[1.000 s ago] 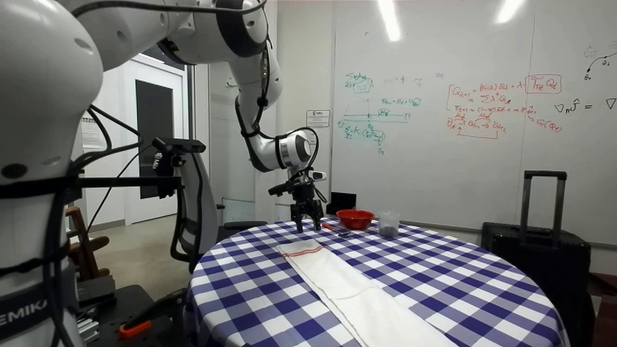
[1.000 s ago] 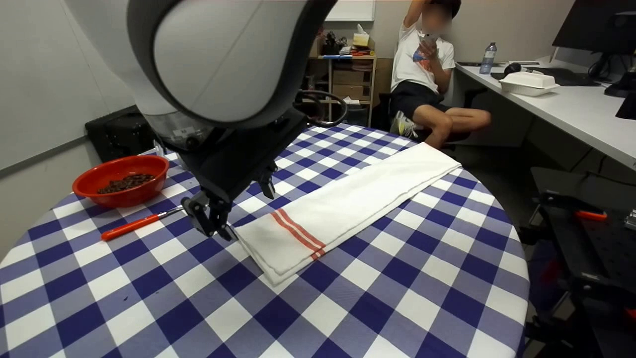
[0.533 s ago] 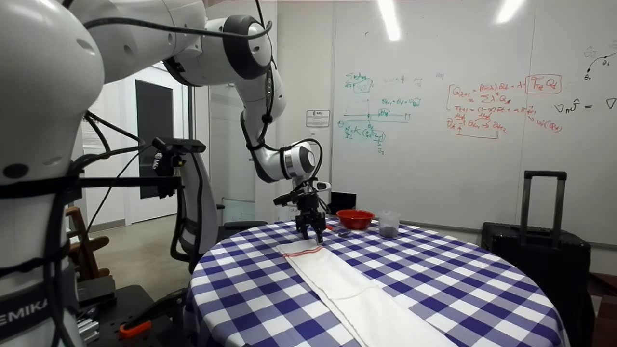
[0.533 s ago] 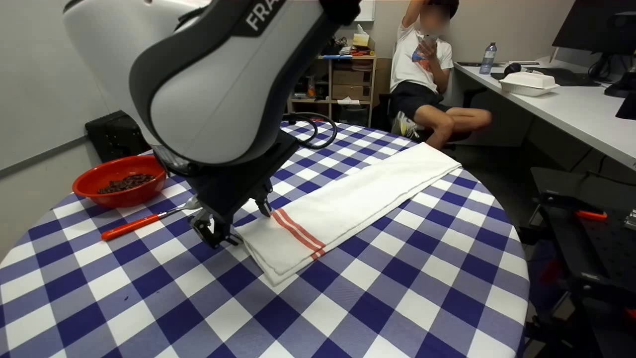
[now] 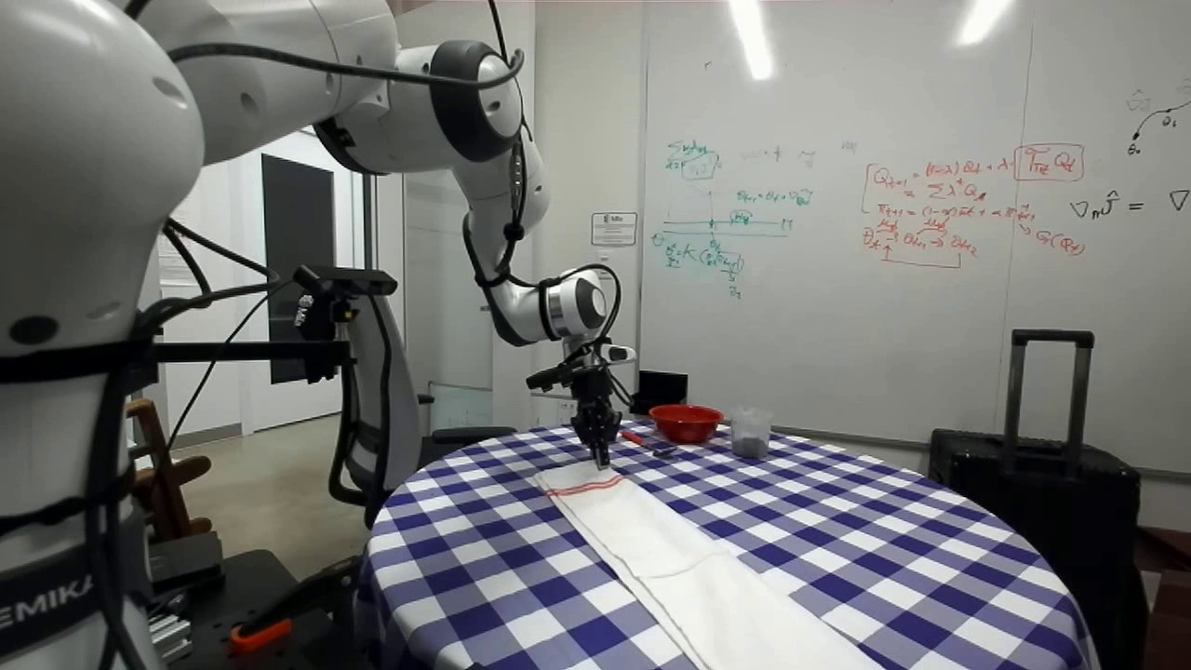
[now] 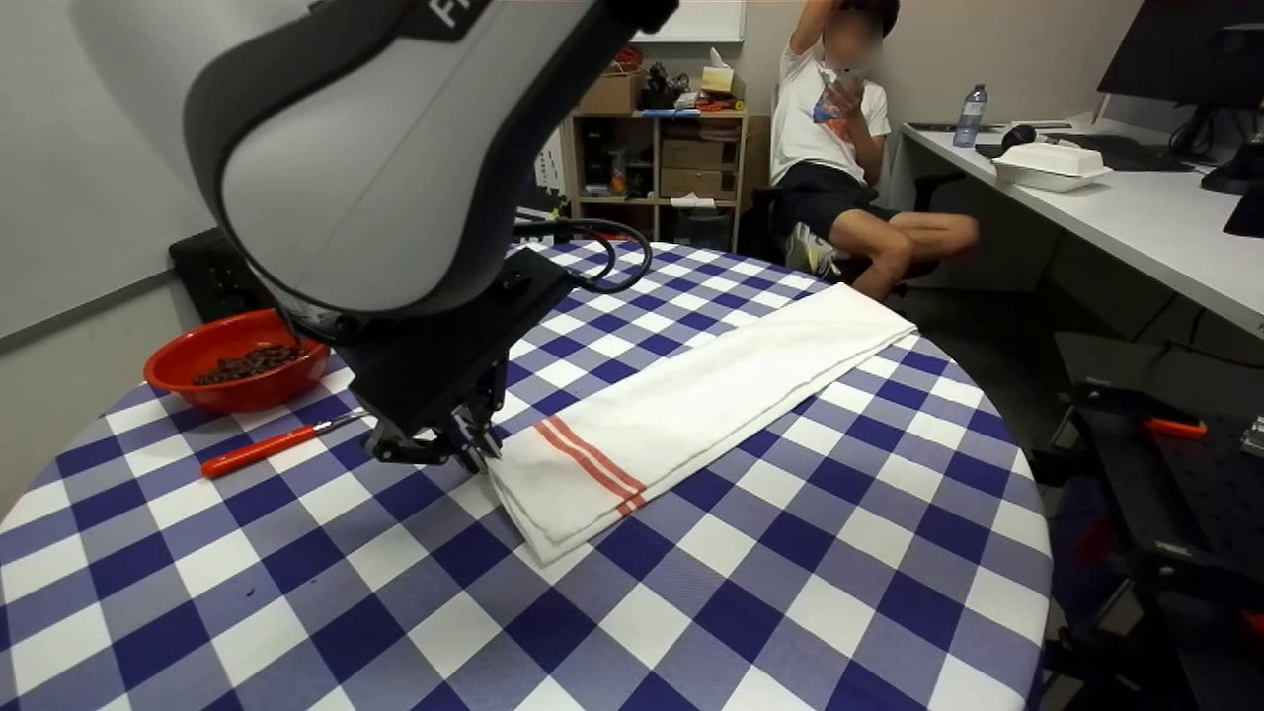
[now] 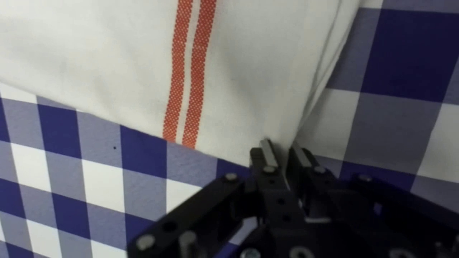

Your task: Fold the towel

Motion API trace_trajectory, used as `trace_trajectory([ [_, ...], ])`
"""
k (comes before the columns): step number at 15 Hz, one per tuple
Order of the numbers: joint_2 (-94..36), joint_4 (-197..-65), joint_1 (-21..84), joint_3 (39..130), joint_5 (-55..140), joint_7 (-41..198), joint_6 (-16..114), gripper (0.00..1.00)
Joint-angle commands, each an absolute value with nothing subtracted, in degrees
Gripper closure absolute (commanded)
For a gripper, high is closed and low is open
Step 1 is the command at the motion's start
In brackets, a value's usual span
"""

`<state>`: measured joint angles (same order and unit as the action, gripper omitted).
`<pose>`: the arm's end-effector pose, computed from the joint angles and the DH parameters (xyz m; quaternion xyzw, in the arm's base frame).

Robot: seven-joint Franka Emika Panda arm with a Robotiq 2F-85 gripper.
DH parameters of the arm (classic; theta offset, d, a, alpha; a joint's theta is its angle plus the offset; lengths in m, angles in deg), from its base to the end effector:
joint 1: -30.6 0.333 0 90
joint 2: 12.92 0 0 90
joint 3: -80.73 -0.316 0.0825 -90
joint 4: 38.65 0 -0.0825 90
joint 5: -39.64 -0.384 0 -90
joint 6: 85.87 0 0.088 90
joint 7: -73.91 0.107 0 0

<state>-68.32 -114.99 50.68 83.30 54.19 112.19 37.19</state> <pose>0.6882 0.2130 0.1332 0.9855 -0.0941 -0.0104 0.1408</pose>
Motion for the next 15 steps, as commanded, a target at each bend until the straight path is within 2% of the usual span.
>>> trace_trajectory([
  [1,-67.9,-113.2,51.4,83.0,51.9,111.7,34.9,1.0],
  [15,-57.8,-108.1,60.1,79.9,54.5,109.3,33.6,0.99],
])
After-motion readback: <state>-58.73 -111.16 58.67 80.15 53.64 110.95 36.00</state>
